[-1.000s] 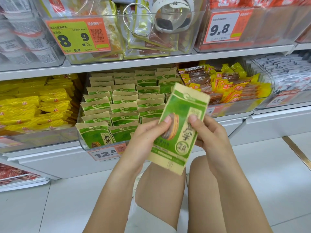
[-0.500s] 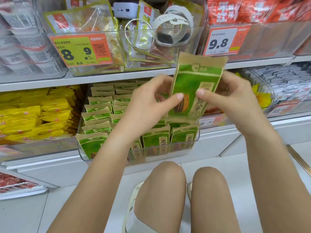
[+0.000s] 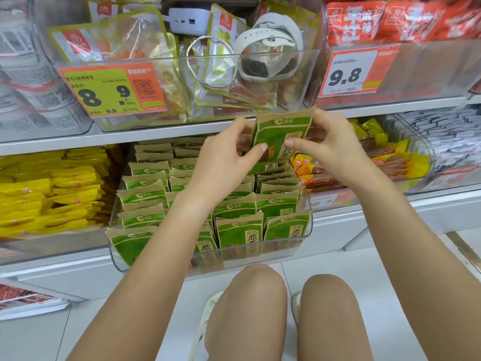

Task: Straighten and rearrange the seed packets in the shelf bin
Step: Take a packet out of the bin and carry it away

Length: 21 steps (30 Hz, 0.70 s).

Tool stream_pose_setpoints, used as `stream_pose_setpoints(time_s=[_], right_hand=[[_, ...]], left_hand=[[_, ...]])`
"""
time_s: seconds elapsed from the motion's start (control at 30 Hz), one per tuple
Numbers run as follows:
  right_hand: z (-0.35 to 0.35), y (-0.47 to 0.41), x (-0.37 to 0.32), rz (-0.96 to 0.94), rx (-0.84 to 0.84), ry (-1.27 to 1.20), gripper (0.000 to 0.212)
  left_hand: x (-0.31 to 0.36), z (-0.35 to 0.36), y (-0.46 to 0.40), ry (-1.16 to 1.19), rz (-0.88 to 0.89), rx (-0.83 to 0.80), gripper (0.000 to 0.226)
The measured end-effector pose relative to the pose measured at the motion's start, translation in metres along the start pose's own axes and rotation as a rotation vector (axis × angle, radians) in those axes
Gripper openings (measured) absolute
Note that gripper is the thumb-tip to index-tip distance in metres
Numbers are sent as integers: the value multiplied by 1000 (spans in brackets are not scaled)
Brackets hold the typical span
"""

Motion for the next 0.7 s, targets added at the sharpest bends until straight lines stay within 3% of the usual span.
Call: stream_pose_setpoints(time_s=[0.4,0.7], right_hand=[[28,-1,63,151,-32,73,22],[30,-10,82,211,37,156,8]], left_hand=[[-26,20,-18,-384,-96,-170,32],[-28,23,-33,-427,-52,-104,31]])
Point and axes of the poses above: each hand's wrist, its own y-axis away from the middle knuckle, its own z-axis out of the palm, x = y × z, the point moved 3 cm from there along -y, towards the middle knuckle, and after that the axes turned 3 degrees about x, right-handed, at the moved point
